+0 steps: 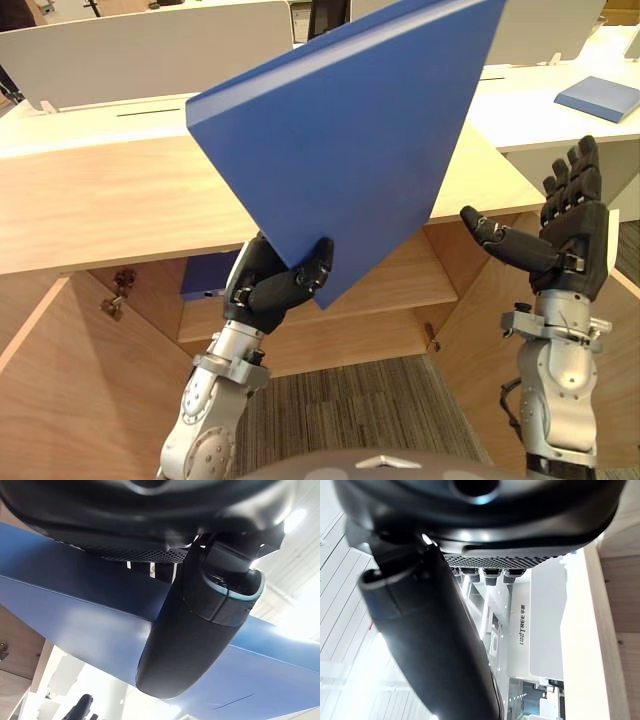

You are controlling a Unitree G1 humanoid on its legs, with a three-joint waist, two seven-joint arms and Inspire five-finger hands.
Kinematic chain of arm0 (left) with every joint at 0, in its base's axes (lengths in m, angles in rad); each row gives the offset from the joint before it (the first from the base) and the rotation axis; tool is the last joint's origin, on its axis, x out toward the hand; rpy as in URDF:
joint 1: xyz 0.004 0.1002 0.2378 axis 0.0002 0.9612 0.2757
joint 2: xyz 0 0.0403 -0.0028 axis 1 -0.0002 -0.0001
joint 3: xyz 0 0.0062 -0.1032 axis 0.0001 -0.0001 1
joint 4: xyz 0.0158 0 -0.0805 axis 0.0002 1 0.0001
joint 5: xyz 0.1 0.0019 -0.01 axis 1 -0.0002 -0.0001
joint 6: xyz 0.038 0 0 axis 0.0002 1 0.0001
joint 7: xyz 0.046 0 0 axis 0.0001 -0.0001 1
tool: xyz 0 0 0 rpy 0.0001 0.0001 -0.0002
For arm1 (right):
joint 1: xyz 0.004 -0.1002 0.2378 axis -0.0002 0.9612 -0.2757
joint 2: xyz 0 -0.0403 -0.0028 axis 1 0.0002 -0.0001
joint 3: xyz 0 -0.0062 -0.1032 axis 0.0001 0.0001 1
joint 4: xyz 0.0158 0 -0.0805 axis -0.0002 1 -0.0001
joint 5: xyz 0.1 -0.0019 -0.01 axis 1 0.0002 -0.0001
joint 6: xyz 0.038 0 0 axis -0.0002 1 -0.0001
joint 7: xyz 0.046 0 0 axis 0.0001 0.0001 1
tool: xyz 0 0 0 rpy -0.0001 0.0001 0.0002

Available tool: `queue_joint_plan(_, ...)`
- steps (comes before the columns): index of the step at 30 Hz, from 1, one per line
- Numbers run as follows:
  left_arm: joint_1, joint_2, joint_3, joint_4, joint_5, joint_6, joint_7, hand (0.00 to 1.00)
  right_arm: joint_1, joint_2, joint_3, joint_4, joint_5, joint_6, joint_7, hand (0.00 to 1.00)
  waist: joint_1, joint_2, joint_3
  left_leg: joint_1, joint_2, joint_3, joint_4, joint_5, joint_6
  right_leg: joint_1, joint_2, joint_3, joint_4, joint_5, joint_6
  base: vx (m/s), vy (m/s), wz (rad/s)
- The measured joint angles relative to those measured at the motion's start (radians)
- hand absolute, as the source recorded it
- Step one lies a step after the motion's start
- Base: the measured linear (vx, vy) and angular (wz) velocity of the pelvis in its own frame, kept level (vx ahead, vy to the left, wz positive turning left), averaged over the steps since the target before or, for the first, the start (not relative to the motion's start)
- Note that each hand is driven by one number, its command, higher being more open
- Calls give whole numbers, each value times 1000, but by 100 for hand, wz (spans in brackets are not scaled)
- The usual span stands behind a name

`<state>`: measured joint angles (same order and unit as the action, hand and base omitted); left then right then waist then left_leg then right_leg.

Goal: Walk over to the cabinet, pick up the folder, carry it to the office cabinet, place the folder inside the office cabinet, then close the office cabinet door

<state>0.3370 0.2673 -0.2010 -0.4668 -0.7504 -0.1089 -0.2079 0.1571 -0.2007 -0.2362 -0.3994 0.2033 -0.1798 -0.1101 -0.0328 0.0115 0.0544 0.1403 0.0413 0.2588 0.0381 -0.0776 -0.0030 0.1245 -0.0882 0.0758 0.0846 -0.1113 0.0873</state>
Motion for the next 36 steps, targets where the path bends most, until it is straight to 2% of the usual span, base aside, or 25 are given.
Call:
queue_joint_plan(6,-11,85,40,7,-50,2,-79,0,-26,-108,4,53,47,-1,106,100,0,0,0,-4,-7,0,4,-1,4,-1,-8,0,-3,6,3,0,0,0)
queue_joint_plan(14,-76,178,83,78,-70,5,-152,0,-77,-239,85,138,77,-1,218,100,0,-1,1,-10,-13,1,4,1,10,-3,-13,2,-15,20,3,0,0,0)
queue_joint_plan(24,-164,263,97,173,-72,11,-211,0,-172,-350,217,207,76,0,297,100,1,-7,3,-21,-13,2,3,4,14,-6,-13,1,-35,41,-5,0,0,0)
queue_joint_plan(29,-185,293,86,201,-70,22,-218,0,-223,-363,293,227,76,1,328,100,0,-9,5,-21,-13,4,1,4,15,-8,-12,2,-36,49,-7,0,0,0)
queue_joint_plan(30,-191,299,85,209,-71,22,-219,0,-234,-364,300,232,78,2,327,0,1,-10,5,-21,-13,4,1,4,16,-8,-13,2,-36,50,-7,0,0,0)
queue_joint_plan(36,-208,304,85,233,-70,21,-216,0,-268,-397,328,241,79,7,329,0,3,-11,5,-22,-15,4,-3,7,19,-10,-13,2,-37,58,-10,0,0,0)
